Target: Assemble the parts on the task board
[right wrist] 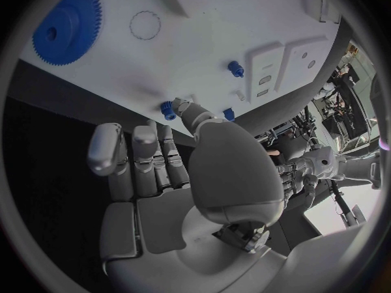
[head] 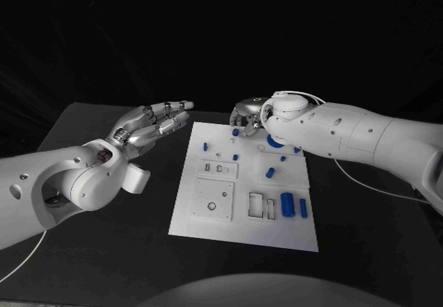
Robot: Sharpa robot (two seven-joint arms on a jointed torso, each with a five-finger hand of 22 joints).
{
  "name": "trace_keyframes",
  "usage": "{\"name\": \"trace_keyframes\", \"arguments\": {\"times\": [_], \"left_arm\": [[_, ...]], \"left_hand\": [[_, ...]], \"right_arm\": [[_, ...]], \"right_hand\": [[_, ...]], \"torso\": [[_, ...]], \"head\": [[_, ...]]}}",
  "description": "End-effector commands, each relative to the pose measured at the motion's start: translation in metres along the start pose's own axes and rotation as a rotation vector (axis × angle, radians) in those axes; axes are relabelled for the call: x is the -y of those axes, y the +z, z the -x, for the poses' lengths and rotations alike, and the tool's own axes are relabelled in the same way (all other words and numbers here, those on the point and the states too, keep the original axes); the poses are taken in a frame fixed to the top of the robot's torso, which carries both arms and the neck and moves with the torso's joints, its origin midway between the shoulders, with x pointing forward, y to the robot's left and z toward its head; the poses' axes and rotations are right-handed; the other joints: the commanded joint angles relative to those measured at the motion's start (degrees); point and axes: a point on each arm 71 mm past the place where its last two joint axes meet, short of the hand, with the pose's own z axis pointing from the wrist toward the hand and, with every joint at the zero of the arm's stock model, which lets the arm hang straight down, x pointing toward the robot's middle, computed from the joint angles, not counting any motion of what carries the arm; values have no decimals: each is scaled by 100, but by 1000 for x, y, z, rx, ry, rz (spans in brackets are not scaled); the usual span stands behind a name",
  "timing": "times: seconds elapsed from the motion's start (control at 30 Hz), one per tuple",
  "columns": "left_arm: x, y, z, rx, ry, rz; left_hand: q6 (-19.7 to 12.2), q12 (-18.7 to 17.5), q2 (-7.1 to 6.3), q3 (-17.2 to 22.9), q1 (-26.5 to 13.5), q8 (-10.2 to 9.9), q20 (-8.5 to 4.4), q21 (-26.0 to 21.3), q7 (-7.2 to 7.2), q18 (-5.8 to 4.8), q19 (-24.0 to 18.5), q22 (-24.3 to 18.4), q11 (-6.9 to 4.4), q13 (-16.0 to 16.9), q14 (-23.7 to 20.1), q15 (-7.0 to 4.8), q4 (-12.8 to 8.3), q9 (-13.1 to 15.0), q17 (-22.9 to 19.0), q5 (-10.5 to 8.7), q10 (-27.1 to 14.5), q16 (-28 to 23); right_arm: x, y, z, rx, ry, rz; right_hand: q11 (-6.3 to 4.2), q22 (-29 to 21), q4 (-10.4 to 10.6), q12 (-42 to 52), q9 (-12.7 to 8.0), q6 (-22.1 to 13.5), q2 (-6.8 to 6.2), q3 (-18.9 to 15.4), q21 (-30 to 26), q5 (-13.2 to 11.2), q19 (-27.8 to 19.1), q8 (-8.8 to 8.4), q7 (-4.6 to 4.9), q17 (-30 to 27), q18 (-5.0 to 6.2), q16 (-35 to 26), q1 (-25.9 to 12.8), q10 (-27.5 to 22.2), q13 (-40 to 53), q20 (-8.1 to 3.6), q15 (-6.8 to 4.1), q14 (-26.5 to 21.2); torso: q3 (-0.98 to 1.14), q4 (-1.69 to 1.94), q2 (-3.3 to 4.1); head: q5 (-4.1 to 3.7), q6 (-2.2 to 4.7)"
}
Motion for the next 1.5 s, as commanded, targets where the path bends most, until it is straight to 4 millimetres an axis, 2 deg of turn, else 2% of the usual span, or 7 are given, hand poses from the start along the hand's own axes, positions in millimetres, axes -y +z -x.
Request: {"name": "trace_keyframes", "arguments": {"times": [0.03, 0.27, 0.47, 0.6, 0.8, 0.97, 1.5], "left_arm": [[1, 1, -2, -16, 0, -12], [1, 2, -1, -16, 0, -13], [0, 2, 0, -15, 0, -12], [-2, 2, 1, -13, 1, -9], [-5, 5, 0, -19, -2, -4], [-8, 6, -2, -28, -8, 0], [-12, 8, -4, -44, -17, 6]], "left_hand": [[37, -5, -13, 13, 32, 22, 34, 26, 5, 91, 24, -24, 34, 5, 10, 43, 23, 5, 7, 30, 11, 13], [37, -5, -13, 13, 32, 22, 34, 26, 5, 91, 24, -24, 34, 5, 10, 43, 23, 5, 7, 30, 11, 13], [32, -6, -14, 14, 33, 21, 36, 28, 8, 90, 26, -24, 38, 4, 10, 46, 24, 3, 7, 32, 8, 16], [35, 13, -13, 15, 34, 24, 36, 28, 9, 90, 27, -23, 39, 6, 10, 48, 24, 3, 7, 34, 13, 17], [35, 15, -13, 15, 34, 24, 36, 28, 9, 90, 27, -23, 40, 7, 10, 48, 24, 3, 7, 34, 13, 17], [32, 34, -5, 23, 45, 28, 38, 31, 16, 89, 30, -23, 50, 8, 20, 60, 21, 2, 12, 43, 18, 42], [21, 44, 2, 32, 58, 30, 40, 34, 23, 87, 34, -21, 59, 9, 39, 74, 20, -1, 20, 45, 20, 80]], "right_arm": [[2, -1, -2, -12, -17, -12], [11, -9, 5, 117, 24, 19], [33, -37, 16, 255, 117, 46], [56, -64, 22, 284, 138, 12], [78, -90, 15, 238, 107, -48], [85, -98, 0, 172, 60, -85], [87, -91, -39, 90, 10, -115]], "right_hand": [[17, -59, 41, -119, -174, -342, -29, -202, -124, -311, -89, -27, -125, -113, 106, -77, -47, -273, 30, 23, 15, -110], [58, -487, 789, -318, -827, -1043, -31, -1002, -926, -593, -638, -17, -331, -924, 252, -573, 299, -842, 65, 101, 77, -767], [42, -626, 536, 571, -857, -157, 189, -699, -1296, 840, -863, 252, 201, -1334, 312, -850, 633, 283, 430, 87, 61, -1078], [-156, -1040, 592, 1845, -872, 267, 185, -709, -2042, 93, -1491, 340, 357, -1590, 428, -1132, 491, 1182, 1236, 114, 10, -1452], [-280, 389, 859, 7551, -579, 618, 218, -1082, -288, -107, -167, 384, 401, 3900, 72, 1879, 21, 4821, 6439, 113, -22, 1937], [-348, 1361, 875, 7562, -147, 547, 176, -1112, 1271, 490, 1231, 465, 426, 3948, -292, 1898, -67, 4839, 6450, -48, -102, 1984], [-300, 1562, 874, 7562, 124, 80, 92, -1009, 1623, 1041, 1587, 275, 526, 3948, -393, 1898, -123, 4839, 6450, -44, -80, 1984]], "torso": [[7, -7, -5], [5, -12, -11], [4, -24, -19], [9, -51, -44], [25, -88, -58], [49, -115, -56], [43, -103, -54]], "head": [[2, 14], [16, 40], [28, 66], [40, 52], [32, 62], [32, 68], [43, 58]]}}
